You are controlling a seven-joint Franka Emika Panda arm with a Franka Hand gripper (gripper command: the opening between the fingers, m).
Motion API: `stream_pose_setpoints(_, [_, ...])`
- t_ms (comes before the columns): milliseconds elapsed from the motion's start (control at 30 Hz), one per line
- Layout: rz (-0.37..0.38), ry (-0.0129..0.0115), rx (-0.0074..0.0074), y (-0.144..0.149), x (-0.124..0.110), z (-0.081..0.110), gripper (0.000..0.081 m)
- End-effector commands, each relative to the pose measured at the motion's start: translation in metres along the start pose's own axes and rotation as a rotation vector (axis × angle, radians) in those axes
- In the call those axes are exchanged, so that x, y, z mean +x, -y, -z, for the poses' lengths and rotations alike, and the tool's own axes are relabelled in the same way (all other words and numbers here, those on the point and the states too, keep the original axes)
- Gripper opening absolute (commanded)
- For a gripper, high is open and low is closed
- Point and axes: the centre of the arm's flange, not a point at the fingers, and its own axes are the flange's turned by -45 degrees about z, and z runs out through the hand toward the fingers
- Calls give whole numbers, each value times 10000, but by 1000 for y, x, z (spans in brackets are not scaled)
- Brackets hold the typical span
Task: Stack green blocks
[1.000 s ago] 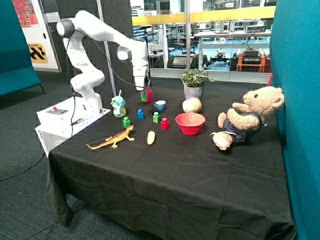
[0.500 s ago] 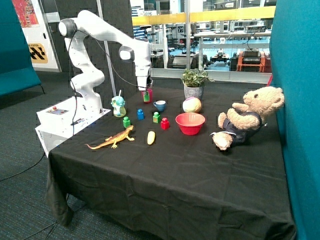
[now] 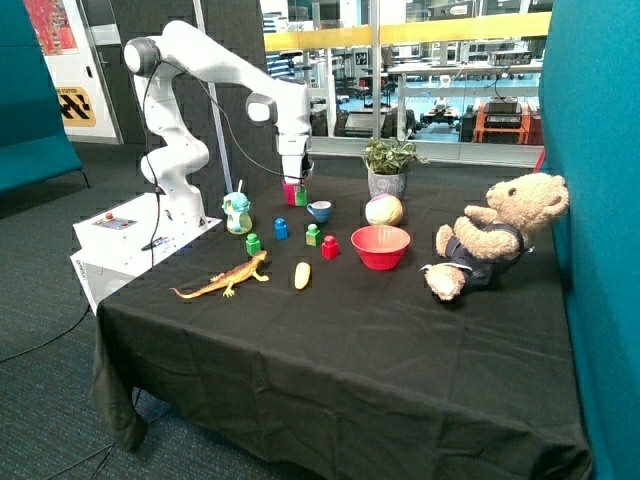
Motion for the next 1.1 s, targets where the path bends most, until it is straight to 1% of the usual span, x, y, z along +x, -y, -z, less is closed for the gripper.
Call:
stream_pose_setpoints(0, [-168,-11,-9,-13,14,-2,0])
stream_pose_setpoints(600, [-347,-11,-9,-32,18,-18,0])
stream_pose_setpoints(1067, [-399,-11,-9,-42,23,-20,0])
